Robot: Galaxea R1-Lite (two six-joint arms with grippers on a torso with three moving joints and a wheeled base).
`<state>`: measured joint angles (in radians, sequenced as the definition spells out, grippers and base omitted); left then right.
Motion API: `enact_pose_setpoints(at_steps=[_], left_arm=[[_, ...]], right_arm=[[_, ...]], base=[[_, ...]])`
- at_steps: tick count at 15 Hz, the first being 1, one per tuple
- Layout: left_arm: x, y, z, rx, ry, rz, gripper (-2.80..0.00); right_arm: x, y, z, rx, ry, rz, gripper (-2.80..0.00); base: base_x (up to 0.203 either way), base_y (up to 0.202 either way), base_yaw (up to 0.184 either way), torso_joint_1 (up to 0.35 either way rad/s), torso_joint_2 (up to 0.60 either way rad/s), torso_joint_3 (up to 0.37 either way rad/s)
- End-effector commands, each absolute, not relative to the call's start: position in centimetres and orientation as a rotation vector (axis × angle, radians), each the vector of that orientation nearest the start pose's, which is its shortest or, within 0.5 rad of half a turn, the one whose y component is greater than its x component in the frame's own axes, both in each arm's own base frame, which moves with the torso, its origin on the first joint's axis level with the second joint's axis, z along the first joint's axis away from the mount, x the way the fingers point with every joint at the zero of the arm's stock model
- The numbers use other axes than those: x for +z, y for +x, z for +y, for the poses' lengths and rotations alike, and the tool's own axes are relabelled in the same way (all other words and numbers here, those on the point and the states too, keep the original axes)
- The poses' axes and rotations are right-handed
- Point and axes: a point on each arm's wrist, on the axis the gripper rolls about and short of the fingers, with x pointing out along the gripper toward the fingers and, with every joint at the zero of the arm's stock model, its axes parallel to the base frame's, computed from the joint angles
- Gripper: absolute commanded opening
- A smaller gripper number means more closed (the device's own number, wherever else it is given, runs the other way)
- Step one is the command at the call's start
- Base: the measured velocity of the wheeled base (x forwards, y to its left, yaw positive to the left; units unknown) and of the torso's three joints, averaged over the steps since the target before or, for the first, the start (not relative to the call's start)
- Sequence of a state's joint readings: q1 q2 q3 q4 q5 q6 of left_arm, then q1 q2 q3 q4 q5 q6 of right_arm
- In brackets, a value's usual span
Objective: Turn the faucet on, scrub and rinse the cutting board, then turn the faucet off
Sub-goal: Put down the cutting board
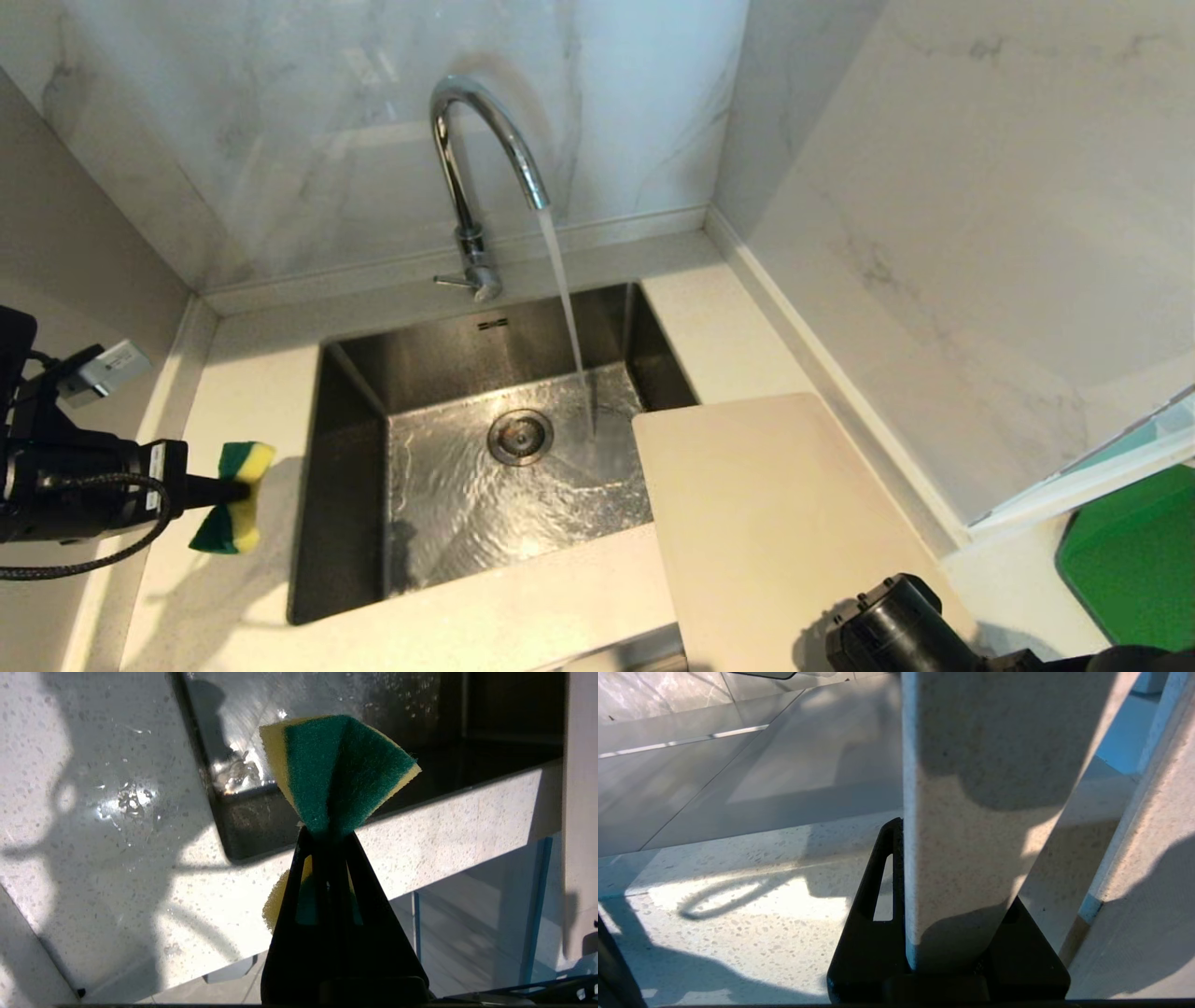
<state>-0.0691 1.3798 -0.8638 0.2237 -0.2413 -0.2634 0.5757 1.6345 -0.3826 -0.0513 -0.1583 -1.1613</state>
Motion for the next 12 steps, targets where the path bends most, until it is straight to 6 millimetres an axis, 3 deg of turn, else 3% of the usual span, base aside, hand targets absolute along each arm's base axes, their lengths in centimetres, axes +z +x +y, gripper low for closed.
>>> enact_pose_setpoints(at_steps=[1, 12], left_arm=[[20.5, 20.8, -2.0, -0.196, -0.325, 0.774, -2.8], [20.3, 21.3, -2.0, -0.192, -0.333, 0.774, -2.8]], right_arm=[[5.7, 16.0, 10.0, 1.035, -1.452, 0.835, -2.8], [4.9, 17.7, 11.2, 1.07, -1.408, 0.791, -2.8]], base=[[0.0, 0.0, 0.0, 0.0, 0.0, 0.0], [0.0, 0.0, 0.0, 0.0, 0.0, 0.0]])
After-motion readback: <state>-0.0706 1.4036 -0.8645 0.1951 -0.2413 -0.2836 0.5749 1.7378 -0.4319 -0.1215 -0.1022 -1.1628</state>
